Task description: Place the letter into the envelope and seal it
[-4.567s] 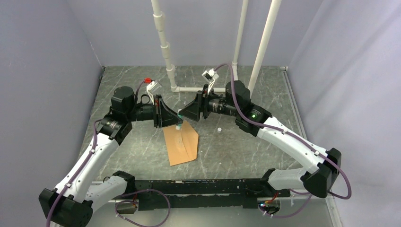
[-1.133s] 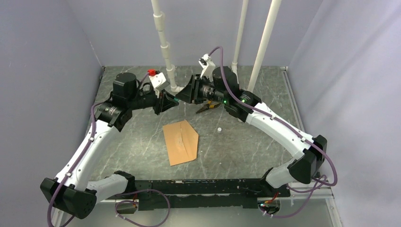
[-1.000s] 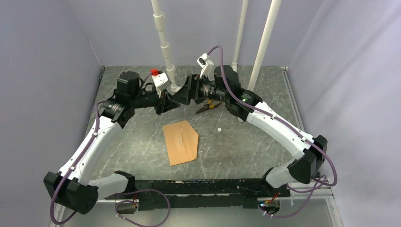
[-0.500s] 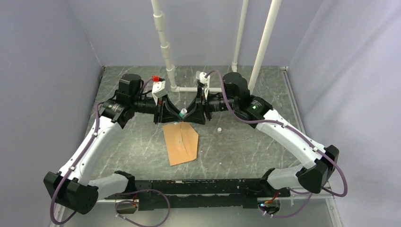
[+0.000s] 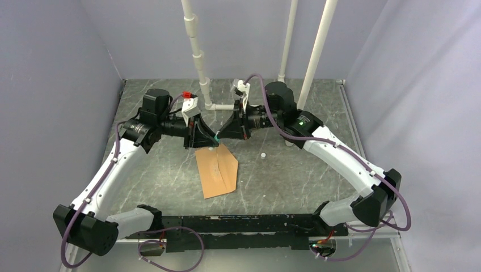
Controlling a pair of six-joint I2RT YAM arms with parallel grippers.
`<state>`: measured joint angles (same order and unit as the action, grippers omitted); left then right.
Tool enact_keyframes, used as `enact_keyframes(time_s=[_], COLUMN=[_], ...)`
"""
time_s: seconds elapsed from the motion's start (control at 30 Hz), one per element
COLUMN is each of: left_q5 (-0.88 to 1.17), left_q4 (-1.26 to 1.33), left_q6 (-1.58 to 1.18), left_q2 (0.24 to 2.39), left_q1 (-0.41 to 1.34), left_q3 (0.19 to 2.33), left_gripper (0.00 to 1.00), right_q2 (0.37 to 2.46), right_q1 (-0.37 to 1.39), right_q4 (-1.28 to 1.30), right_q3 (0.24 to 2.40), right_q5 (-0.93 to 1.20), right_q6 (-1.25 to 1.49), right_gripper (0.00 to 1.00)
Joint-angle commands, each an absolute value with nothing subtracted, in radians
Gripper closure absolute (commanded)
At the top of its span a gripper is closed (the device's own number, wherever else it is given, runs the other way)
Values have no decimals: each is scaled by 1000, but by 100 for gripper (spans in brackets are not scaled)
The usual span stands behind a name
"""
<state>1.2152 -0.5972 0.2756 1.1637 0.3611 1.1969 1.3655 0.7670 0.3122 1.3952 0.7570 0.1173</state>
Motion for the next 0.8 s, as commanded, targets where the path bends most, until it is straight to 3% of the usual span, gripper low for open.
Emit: enact_keyframes(time_s=[0.0, 0.13, 0.27, 0.43, 0.5, 0.57, 0.63, 0.77], left_q5=[984, 758, 647, 620, 677, 734, 800, 864], left_q4=[-396, -299, -274, -242, -250, -257, -305, -377], left_q6=[158, 112, 107, 88, 92, 90, 107, 148], left_q2=[1132, 1096, 1100, 1137, 1150, 1162, 1176, 1186], left_q1=[369, 370, 371, 371, 370, 371, 371, 371], left_q3=[1161, 1137, 1128, 1110, 1113, 1115, 1134, 1129], left_gripper=[97, 98, 97, 98, 98, 97, 98, 98], right_q2=[1380, 1325, 1332, 1308, 1311, 1303, 1274, 1201], right_q1=[782, 815, 840, 850, 849, 848, 847, 820], right_q4=[173, 68, 263, 149, 86, 57, 17, 75], right_q3=[1430, 1365, 1436, 1357, 1340, 1332, 1300, 1224], right_q5=[693, 306, -124, -164, -104, -20, 76, 217], right_q6=[293, 551, 885, 1041, 969, 838, 609, 337], right_gripper=[100, 100, 100, 100, 66, 37, 31, 27])
